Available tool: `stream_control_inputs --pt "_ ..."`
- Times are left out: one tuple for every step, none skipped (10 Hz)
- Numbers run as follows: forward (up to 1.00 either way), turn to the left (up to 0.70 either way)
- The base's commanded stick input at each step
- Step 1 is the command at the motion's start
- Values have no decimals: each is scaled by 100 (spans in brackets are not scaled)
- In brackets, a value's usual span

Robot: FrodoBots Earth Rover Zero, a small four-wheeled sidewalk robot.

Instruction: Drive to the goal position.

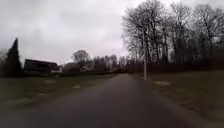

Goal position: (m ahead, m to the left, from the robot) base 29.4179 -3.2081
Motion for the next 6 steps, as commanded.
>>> stream_control_inputs --pt "100 0" --pt "100 0" --pt "100 0" --pt "100 0" --pt "100 0" --pt "100 0"
